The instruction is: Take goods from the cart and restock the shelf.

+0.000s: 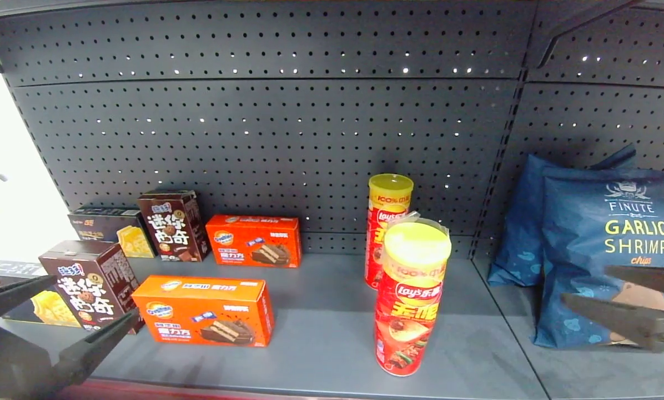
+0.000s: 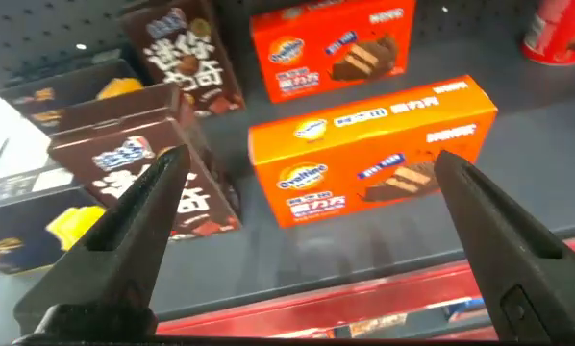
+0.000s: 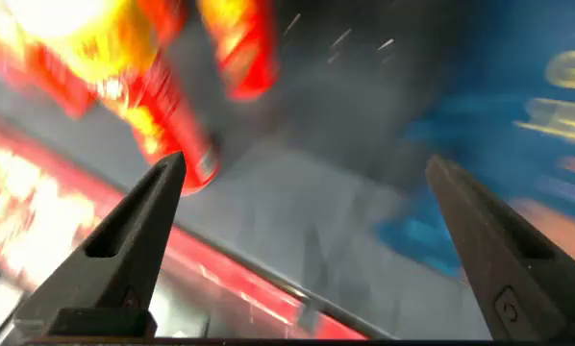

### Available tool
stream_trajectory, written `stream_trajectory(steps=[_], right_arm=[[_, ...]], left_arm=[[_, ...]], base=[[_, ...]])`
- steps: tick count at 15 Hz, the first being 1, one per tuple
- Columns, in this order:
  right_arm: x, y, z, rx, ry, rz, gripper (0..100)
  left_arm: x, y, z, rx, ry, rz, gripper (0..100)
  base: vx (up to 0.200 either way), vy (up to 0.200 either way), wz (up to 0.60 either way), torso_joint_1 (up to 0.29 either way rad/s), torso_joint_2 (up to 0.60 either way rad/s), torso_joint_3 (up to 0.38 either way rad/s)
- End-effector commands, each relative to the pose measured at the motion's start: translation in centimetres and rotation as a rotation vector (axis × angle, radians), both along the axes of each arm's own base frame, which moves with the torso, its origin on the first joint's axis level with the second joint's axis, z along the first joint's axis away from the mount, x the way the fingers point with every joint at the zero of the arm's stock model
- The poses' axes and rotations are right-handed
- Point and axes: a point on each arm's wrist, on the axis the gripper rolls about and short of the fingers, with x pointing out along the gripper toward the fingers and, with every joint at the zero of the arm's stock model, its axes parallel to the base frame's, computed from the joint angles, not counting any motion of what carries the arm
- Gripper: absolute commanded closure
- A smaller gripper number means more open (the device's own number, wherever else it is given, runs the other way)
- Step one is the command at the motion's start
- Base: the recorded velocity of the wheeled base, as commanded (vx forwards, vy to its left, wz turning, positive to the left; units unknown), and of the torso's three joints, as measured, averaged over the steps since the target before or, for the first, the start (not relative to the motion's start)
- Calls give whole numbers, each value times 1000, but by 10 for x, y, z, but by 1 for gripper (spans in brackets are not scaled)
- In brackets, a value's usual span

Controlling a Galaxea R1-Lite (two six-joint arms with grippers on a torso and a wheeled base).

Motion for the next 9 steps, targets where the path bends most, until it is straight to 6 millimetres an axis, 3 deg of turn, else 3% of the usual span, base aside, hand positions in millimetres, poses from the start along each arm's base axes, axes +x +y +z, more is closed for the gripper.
stream_trajectory(steps=[1, 3, 9], right_arm=[[36, 46, -30, -113, 161, 104, 0], [39, 57, -42, -150, 208, 135, 0], [62, 62, -57, -179, 247, 51, 0]], left_arm=[[3, -3, -3, 6, 23, -19, 0], [1, -3, -4, 6, 22, -26, 0], [3, -4, -1, 2, 15, -27, 0]], base=[[0, 0, 0, 0, 0, 0], [0, 0, 0, 0, 0, 0], [0, 0, 0, 0, 0, 0]])
